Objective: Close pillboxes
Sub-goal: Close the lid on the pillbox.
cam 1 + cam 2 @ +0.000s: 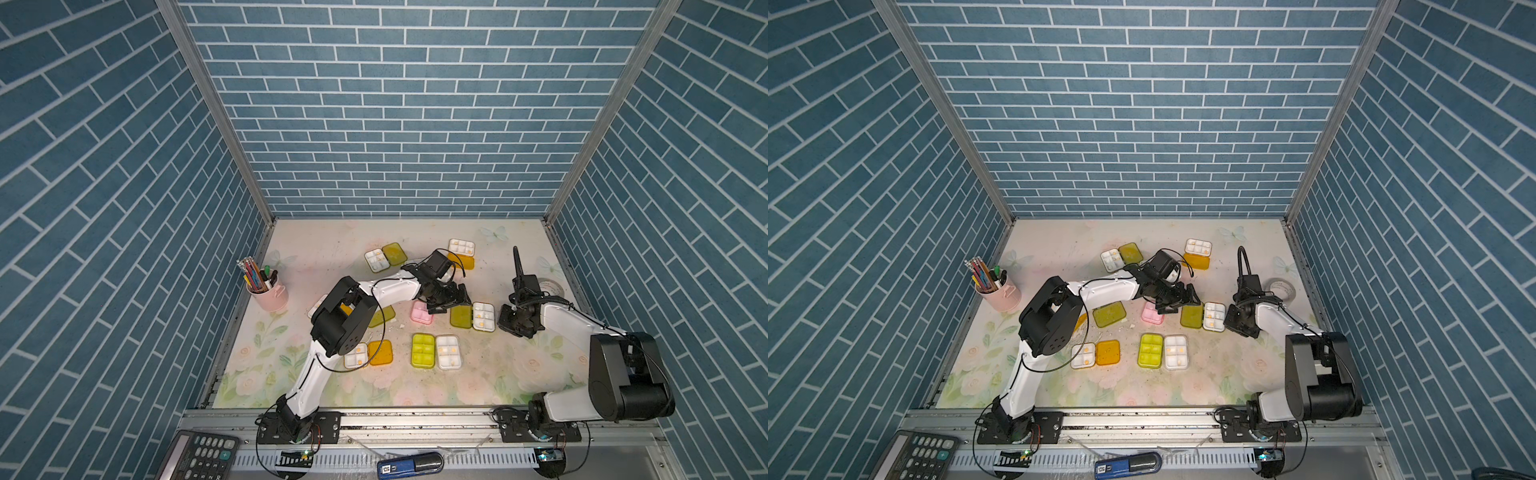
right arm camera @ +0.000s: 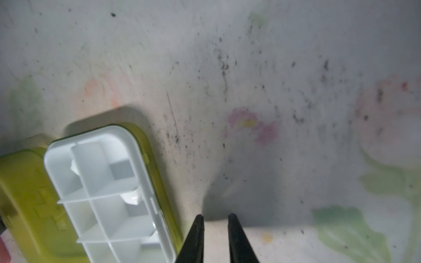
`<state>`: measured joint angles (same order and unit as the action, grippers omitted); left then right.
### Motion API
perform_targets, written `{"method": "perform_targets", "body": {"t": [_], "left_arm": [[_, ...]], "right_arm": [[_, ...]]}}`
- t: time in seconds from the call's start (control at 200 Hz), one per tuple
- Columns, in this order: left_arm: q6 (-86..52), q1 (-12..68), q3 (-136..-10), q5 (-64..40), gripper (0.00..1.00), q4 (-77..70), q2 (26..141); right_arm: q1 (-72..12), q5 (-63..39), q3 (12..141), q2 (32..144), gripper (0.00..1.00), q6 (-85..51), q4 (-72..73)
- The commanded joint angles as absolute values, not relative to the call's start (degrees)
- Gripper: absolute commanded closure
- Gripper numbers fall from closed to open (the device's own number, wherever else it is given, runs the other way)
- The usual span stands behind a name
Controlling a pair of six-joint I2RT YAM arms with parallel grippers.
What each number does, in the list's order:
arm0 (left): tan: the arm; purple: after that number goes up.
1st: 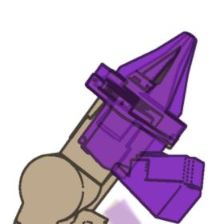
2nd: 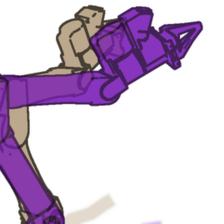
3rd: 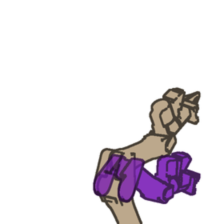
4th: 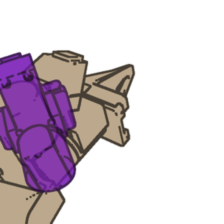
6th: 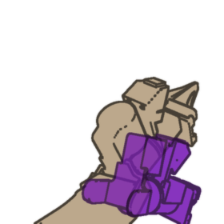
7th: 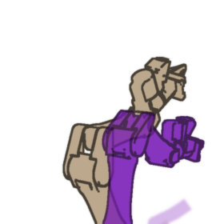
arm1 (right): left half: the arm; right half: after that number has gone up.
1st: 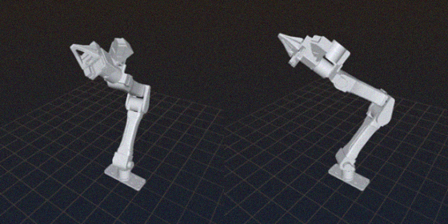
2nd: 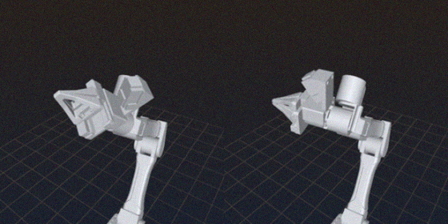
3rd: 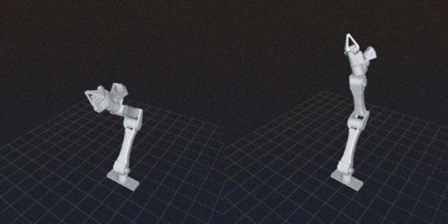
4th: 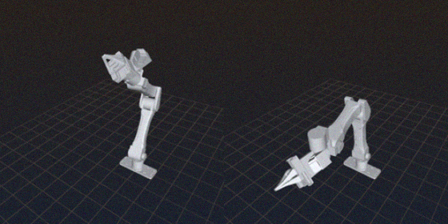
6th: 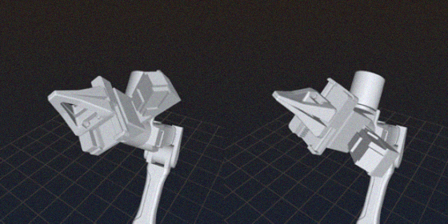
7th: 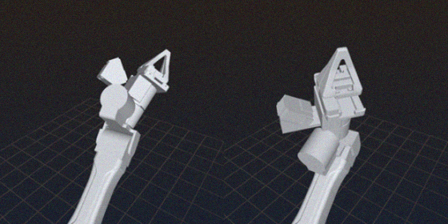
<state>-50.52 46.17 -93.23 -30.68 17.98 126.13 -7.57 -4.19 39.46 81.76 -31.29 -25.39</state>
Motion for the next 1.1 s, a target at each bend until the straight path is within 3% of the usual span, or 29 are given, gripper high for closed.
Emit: {"method": "perform_targets", "body": {"t": [0.0, 1.095], "left_arm": [[-49.54, 46.49, -93.66, -30.94, 0.07, 17.59, 127.60], [-54.54, 46.22, -90.00, -36.39, 0.07, 5.91, 126.89]], "right_arm": [[-7.36, -4.69, 38.87, 82.52, 0.78, -32.69, -24.62], [-7.32, -9.73, 38.01, 83.94, 0.79, -33.18, -22.75]]}}
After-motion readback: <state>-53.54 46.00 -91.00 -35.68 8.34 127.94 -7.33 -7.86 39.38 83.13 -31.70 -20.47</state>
